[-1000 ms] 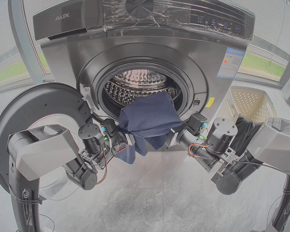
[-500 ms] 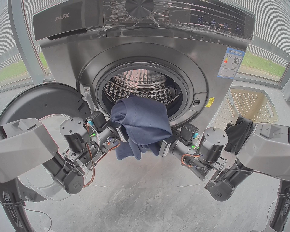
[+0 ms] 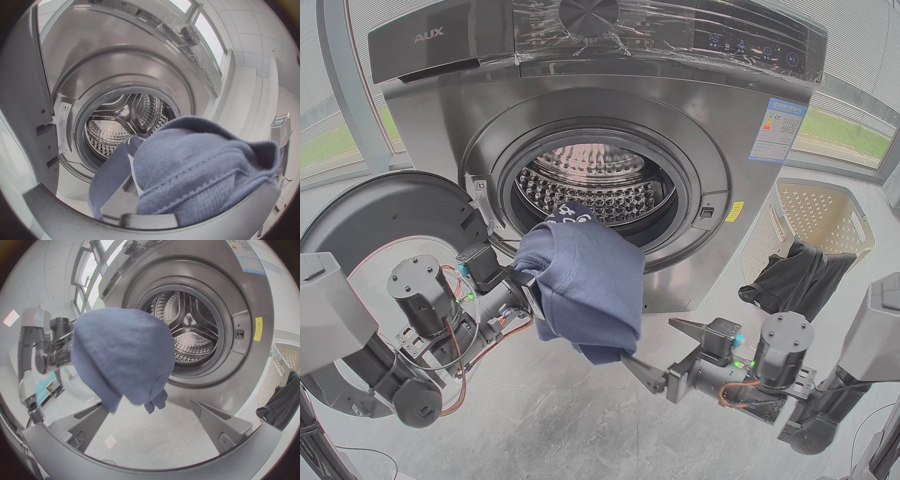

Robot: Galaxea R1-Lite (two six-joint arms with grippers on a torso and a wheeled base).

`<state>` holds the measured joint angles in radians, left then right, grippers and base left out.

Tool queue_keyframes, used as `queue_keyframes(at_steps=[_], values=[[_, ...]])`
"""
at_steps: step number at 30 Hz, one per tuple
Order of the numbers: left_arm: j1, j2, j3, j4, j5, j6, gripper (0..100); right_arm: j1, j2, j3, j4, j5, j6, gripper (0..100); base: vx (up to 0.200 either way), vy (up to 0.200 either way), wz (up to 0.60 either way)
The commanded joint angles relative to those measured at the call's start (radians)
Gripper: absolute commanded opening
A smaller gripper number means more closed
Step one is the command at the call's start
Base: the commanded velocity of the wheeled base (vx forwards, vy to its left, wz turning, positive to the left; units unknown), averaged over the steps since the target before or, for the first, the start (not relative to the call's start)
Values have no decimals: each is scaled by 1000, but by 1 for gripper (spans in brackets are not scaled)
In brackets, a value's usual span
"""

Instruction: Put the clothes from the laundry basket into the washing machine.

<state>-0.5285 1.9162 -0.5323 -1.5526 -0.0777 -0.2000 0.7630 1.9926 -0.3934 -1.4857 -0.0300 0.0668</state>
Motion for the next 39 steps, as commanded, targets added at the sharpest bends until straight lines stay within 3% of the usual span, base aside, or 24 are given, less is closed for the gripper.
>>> queue_keyframes(at_steps=[1, 7, 10, 13, 17, 27, 39], values=[[-21, -140, 107, 0, -19, 5, 0, 41, -173, 166, 2, 24, -19, 100, 0, 0, 0], [-24, -131, 129, 0, -13, 8, 0, 22, -175, 206, -2, 25, -10, 100, 0, 0, 0], [-27, -132, 186, 0, -21, 8, 0, -22, -161, 212, -2, 25, -10, 100, 0, 0, 0], [-21, -131, 193, 0, -21, 37, 0, -40, -144, 206, -4, 25, -13, 100, 0, 0, 0], [-19, -131, 201, 0, -21, 54, 0, -60, -146, 200, -5, 19, -12, 100, 0, 0, 0], [-22, -106, 218, 2, -11, 57, 0, -157, -130, 156, -5, 16, -9, 100, 0, 0, 0], [-27, -80, 221, 0, -16, 62, 0, -143, -129, 153, -4, 15, -7, 100, 50, 0, 0]])
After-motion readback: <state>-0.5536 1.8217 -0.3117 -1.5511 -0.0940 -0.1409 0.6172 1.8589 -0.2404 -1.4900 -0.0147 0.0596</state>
